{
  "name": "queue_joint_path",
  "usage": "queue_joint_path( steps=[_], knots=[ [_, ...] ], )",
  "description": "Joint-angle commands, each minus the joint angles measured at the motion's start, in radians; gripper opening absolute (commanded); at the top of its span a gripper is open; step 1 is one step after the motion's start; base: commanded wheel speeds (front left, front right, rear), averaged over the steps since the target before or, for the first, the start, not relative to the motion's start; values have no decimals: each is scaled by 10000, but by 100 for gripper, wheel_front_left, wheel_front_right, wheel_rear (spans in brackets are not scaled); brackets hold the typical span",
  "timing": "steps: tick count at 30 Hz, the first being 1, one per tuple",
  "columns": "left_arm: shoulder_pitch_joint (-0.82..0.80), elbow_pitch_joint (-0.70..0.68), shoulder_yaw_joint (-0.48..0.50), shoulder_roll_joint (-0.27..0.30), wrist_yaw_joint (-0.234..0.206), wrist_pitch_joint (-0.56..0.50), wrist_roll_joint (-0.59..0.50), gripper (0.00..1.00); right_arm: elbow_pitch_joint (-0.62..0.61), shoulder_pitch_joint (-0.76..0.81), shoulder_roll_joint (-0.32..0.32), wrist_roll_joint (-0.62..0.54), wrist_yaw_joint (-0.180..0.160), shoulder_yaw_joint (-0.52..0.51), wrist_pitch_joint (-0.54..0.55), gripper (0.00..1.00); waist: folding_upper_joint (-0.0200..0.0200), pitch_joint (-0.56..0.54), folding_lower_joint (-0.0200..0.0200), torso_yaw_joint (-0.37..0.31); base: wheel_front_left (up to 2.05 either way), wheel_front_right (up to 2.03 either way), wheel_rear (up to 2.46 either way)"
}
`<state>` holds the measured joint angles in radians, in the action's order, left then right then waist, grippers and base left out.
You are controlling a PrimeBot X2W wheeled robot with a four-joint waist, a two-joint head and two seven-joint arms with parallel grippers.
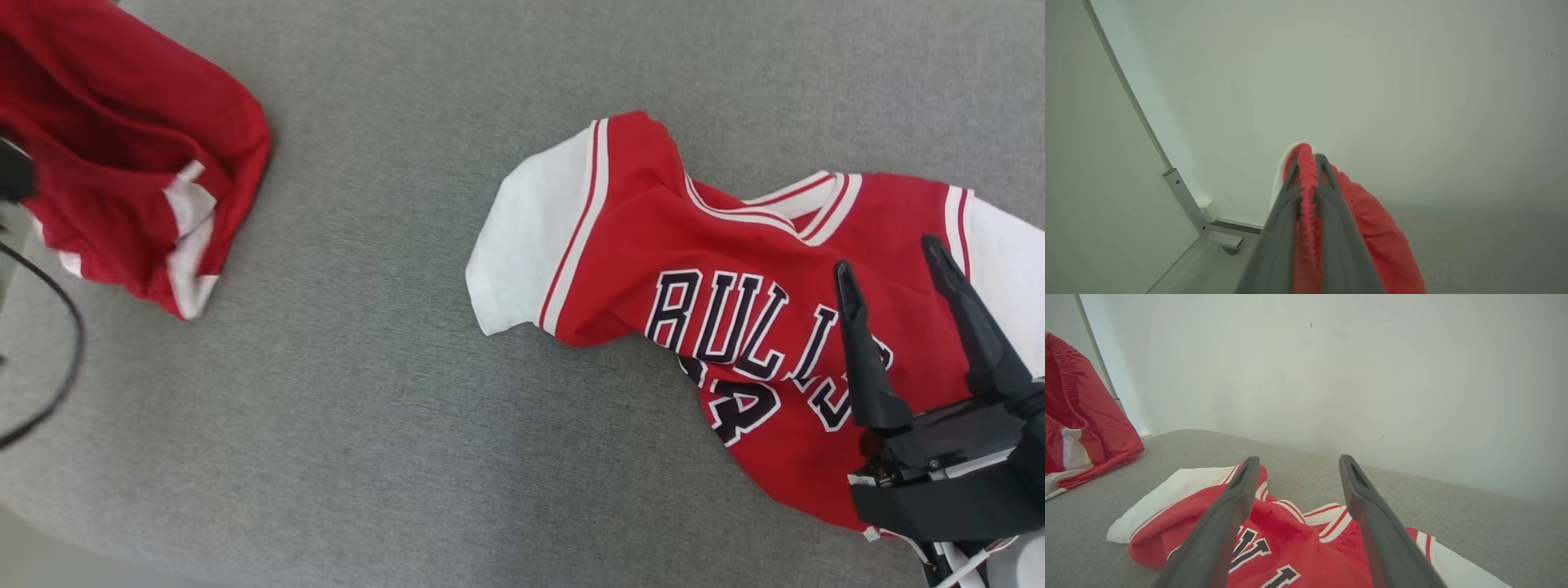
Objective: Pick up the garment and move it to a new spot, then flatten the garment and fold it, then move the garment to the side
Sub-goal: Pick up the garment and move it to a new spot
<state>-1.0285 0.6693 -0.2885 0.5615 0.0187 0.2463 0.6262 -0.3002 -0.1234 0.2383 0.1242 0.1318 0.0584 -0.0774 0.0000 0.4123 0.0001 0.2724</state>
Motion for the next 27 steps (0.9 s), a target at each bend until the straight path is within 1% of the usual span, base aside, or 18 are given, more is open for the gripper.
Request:
queue_joint_path(
  steps=[1,7,15,16,17,18,22,27],
  knots=[
    [268,267,-16,-228,74,98,118,0,-151,-14,74,-47,-22,-19,69,100,0,211,-1,-168,0,0,0],
    [723,1678,-93,-920,312,178,108,0,-506,-98,173,-109,-22,73,314,100,0,406,-1,-375,0,0,0],
    [803,3334,-114,-1553,674,190,257,0,-669,-172,197,-126,-22,104,427,100,0,513,-1,-548,0,0,0],
    [731,3415,-93,-1578,693,191,192,18,-677,-175,194,-136,-22,96,436,100,0,528,-1,-549,0,0,0],
    [662,3480,-72,-1587,720,192,139,79,-680,-178,190,-143,-22,84,442,100,0,542,-1,-546,0,0,0],
    [607,3525,-47,-1594,735,193,71,100,-678,-186,181,-147,-22,66,448,100,0,548,-1,-540,0,0,0],
    [383,3080,280,-1440,609,195,-217,100,-579,-210,111,-136,-22,80,396,100,0,461,-1,-513,0,0,0],
    [602,1777,871,-1325,352,194,-866,100,-305,-216,-56,-4,-22,161,141,100,0,102,-1,-565,0,0,0]
  ],
)
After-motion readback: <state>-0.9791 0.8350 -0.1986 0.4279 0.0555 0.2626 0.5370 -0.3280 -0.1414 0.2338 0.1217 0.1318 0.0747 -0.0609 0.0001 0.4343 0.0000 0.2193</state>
